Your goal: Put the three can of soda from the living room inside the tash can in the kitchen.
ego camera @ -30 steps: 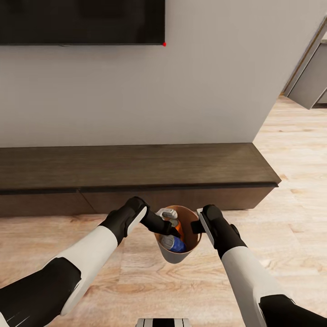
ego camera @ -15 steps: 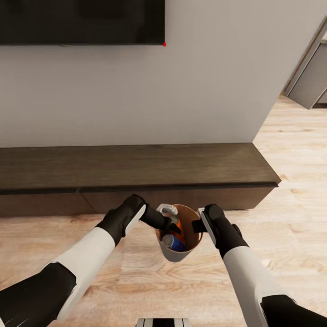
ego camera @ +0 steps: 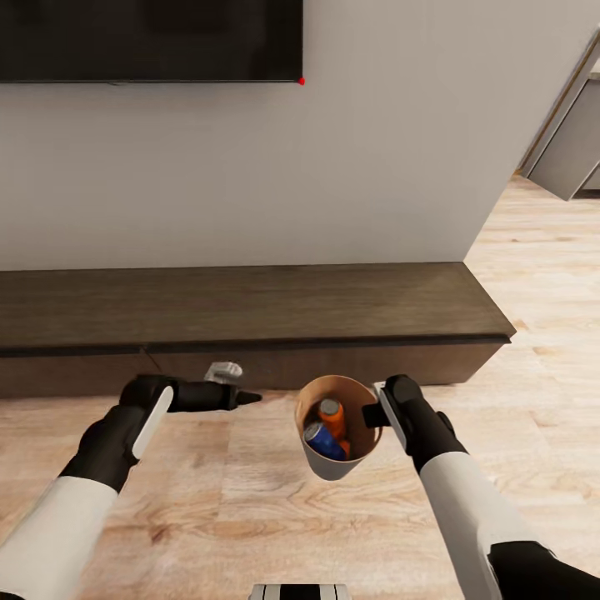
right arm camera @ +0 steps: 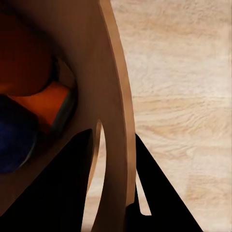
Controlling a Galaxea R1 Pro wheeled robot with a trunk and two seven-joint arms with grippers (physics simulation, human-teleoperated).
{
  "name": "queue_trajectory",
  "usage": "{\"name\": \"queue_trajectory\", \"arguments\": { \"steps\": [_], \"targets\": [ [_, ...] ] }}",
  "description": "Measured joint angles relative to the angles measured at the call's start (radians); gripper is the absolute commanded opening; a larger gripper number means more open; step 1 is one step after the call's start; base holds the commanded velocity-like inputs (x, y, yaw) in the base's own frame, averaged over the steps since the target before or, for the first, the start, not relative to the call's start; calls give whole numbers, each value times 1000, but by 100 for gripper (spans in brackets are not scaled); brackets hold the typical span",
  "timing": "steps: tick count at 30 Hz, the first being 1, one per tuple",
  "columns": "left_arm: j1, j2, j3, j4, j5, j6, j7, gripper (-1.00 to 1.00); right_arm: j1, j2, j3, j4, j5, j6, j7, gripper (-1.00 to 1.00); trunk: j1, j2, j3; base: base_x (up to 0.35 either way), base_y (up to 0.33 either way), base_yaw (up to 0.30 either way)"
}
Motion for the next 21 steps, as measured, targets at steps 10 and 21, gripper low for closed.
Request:
{"name": "queue_trajectory", "arguments": {
  "steps": [10, 21],
  "targets": [
    [69, 50, 207, 71, -15, -199, -15, 100, 1, -38, -3, 1, -17, 0, 6, -100, 0, 0, 0, 0, 0, 0],
    [74, 51, 203, 492, -15, -661, 124, 100, 8, -156, -5, 19, -23, 0, 43, -100, 0, 0, 0, 0, 0, 0]
  ]
}}
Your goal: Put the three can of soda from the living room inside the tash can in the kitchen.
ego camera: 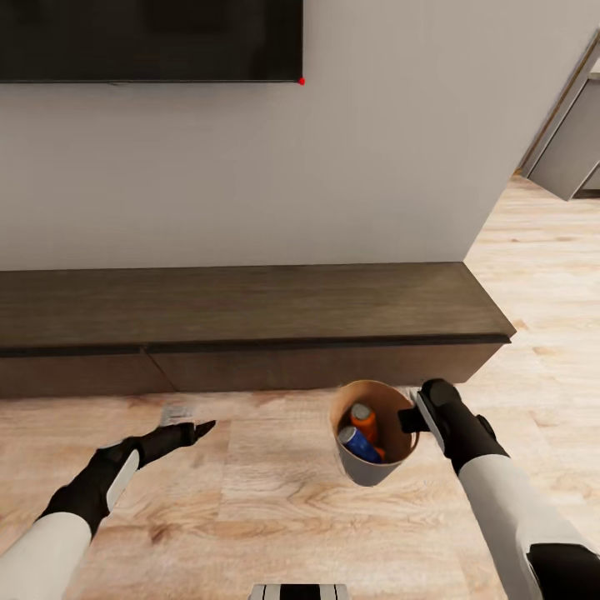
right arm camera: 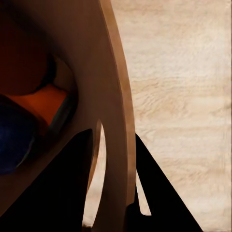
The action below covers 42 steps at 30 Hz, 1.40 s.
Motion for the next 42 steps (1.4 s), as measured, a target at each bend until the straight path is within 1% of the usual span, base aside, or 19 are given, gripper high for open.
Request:
{"name": "queue_trajectory", "arguments": {
  "steps": [1, 2, 3, 4, 5, 6, 7, 8, 9, 11, 12, 15, 17, 19, 21, 27, 31, 38, 42],
  "targets": [
    [0, 0, 0, 11, 1, -13, 2, 100, 0, -13, 0, 0, 30, 0, 11, -100, 0, 0, 0, 0, 0, 0],
    [1, 0, 0, 33, 1, -38, 5, 100, 1, -39, 1, 2, 35, -1, 37, -100, 0, 0, 0, 0, 0, 0],
    [1, 0, 0, 45, 1, -52, 6, 100, 0, -53, 1, 2, 40, -1, 51, -100, 0, 0, 0, 0, 0, 0],
    [4, 0, -1, 79, 1, -91, 8, 100, 1, -88, 1, 5, 5, 0, 83, -100, 0, 0, 0, 0, 0, 0],
    [5, -1, -2, 104, 0, -115, 10, 100, 1, -107, 1, 4, -8, 0, 97, -100, 4, -7, -3, 0, 0, 0],
    [6, -2, -1, 130, 0, -138, 15, 100, 1, -121, 1, 7, -9, 0, 105, -100, 8, -14, -6, 0, 0, 0],
    [6, -2, -2, 143, 1, -151, 18, 100, 1, -129, 1, 13, 7, -1, 107, -100, 11, -21, -9, 0, 0, 0],
    [6, -4, -2, 161, 1, -173, 26, 100, 1, -141, 0, 31, 10, -1, 112, -100, 15, -28, -12, 0, 0, 0],
    [7, -5, -2, 169, 1, -184, 31, 100, 1, -147, 0, 50, 25, -2, 114, -100, 19, -35, -16, 0, 0, 0],
    [8, -6, -2, 186, 1, -215, 58, 100, 0, -165, -1, 93, 31, -3, 140, -100, 27, -49, -22, 0, 0, 0],
    [8, -6, -2, 188, 1, -222, 64, 100, -1, -170, -1, 99, 30, -3, 149, -100, 31, -56, -25, 0, 0, 0],
    [14, -7, -2, 194, 0, -243, 78, 100, 0, -180, -1, 109, -4, -1, 181, -100, 42, -77, -34, 0, 0, 0],
    [29, -8, -3, 196, 0, -269, 85, 100, 1, -184, -2, 116, -13, 0, 196, -100, 50, -91, -41, 0, 0, 0],
    [36, -8, -2, 197, 0, -285, 87, 100, 1, -186, -2, 118, 2, -1, 200, -100, 57, -105, -47, 0, 0, 0],
    [41, -8, -2, 198, 0, -294, 88, 100, 1, -187, -1, 119, 19, -3, 202, -100, 57, -105, -47, 0, 0, 0],
    [43, -9, -2, 198, 0, -299, 88, 100, 1, -187, -1, 120, -4, -1, 206, -100, 61, -112, -50, 0, 0, 0],
    [44, -10, -2, 198, 0, -301, 89, 100, 1, -188, 0, 120, 13, -2, 205, -100, 77, -140, -63, 0, 0, 0],
    [44, -10, -3, 198, 0, -302, 90, 100, 1, -187, 0, 120, 3, -1, 206, -100, 103, -189, -84, 0, 0, 0],
    [44, -10, -3, 198, 0, -303, 90, 100, 1, -188, -1, 120, 11, -2, 209, -100, 103, -189, -85, 0, 0, 0]
  ]
}}
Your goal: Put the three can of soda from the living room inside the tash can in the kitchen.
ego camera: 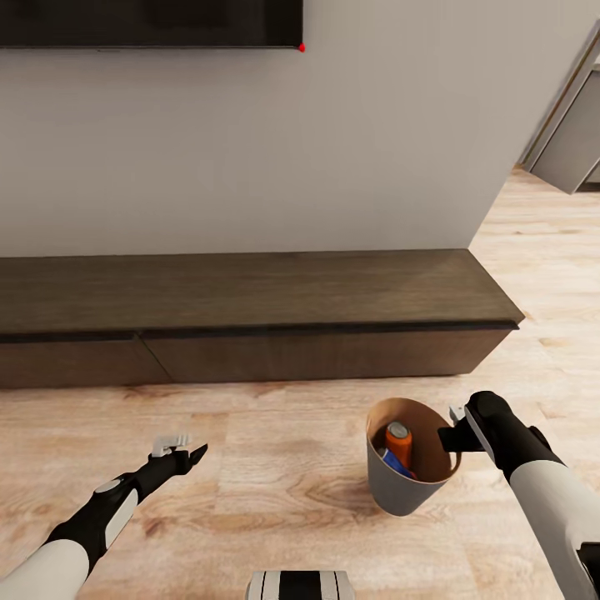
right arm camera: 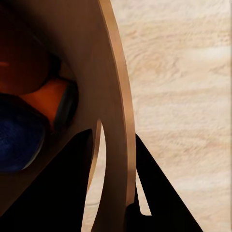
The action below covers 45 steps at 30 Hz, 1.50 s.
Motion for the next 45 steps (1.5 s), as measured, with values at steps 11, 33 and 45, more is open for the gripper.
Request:
{"name": "queue_trajectory", "arguments": {
  "steps": [11, 33, 45],
  "targets": [
    [5, -2, 0, 2, 0, 0, 4, 100, 0, -9, -55, -1, 6, -1, 36, -100, 0, 0, 0, 0, 0, 0],
    [8, -3, -1, 5, 0, -7, 44, 100, 0, -11, -61, -2, 1, -1, 56, -100, 42, -77, -34, 0, 0, 0],
    [8, -5, 0, 35, -1, -28, 44, 100, 0, -10, -60, -1, 5, -1, 57, -100, 70, -126, -60, 0, 0, 0]
  ]
}}
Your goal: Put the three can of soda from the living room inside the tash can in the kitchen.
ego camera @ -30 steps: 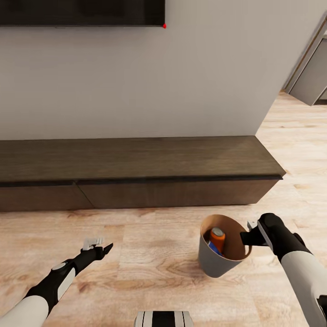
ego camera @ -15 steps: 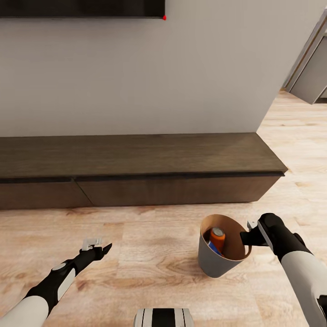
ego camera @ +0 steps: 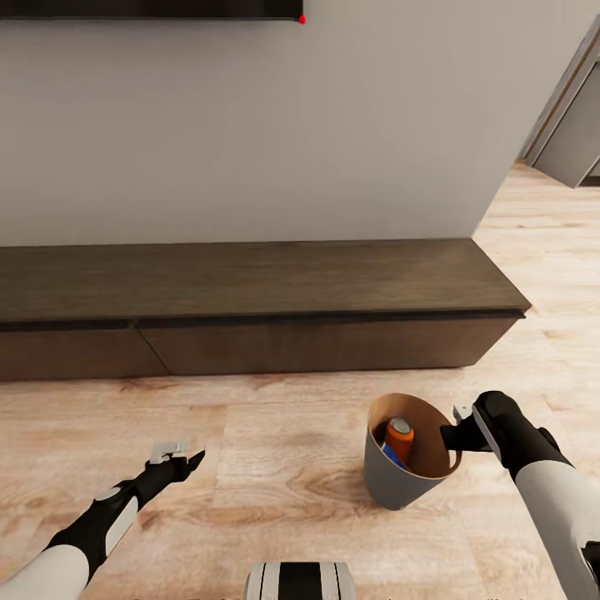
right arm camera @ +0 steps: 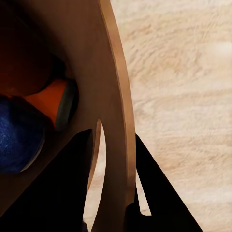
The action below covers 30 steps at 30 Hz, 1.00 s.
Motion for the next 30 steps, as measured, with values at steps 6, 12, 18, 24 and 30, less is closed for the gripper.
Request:
{"name": "queue_trajectory", "arguments": {
  "steps": [6, 12, 18, 24, 30],
  "targets": [
    [0, 0, 1, 12, 1, -14, 1, 100, 0, 0, 0, 0, 1, 0, 0, -100, 0, 0, -4, 0, 0, 0],
    [1, 0, 1, 12, 0, -19, 1, 100, -2, -7, 3, -5, -15, 3, 1, -100, 2, -2, -23, 0, 0, 0],
    [1, 0, 1, 12, 1, -20, 2, 100, -2, -33, 4, -2, -73, 3, 6, -100, 3, -3, -34, 0, 0, 0],
    [1, 0, 1, 12, 1, -21, 2, 100, -2, -33, 4, -2, -73, 3, 6, -100, 3, -3, -34, 0, 0, 0],
    [1, 0, 1, 12, 1, -21, 2, 100, -2, -33, 4, -2, -73, 3, 6, -100, 3, -3, -34, 0, 0, 0]
  ]
}}
